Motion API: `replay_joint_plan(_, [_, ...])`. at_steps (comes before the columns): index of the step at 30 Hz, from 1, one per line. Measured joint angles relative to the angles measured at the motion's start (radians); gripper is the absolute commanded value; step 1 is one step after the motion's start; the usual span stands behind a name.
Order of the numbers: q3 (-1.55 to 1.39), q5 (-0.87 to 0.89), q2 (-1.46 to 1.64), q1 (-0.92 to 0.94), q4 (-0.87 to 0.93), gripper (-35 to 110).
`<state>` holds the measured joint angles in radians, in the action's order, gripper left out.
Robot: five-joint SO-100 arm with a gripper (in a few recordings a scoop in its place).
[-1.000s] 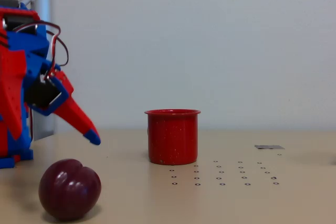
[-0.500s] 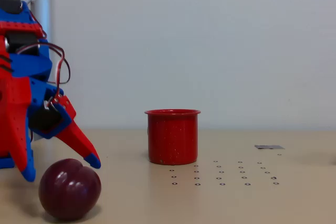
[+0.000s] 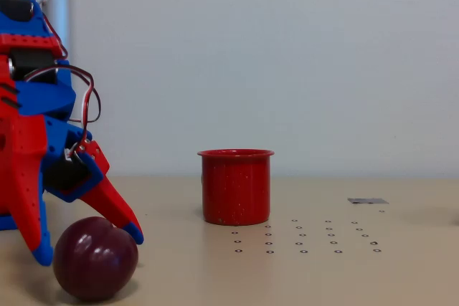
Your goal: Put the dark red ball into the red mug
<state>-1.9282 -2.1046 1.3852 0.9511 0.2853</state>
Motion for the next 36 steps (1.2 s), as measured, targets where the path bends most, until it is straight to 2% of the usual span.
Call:
replay_joint_plan(22, [0.055, -0.055, -0.071, 0.014, -0.044, 46])
replay_joint_plan(32, [0.055, -0.075, -0.071, 0.006, -0.044, 37])
replay_joint_plan(36, [0.054, -0.077, -0.078, 0.009, -0.046, 40])
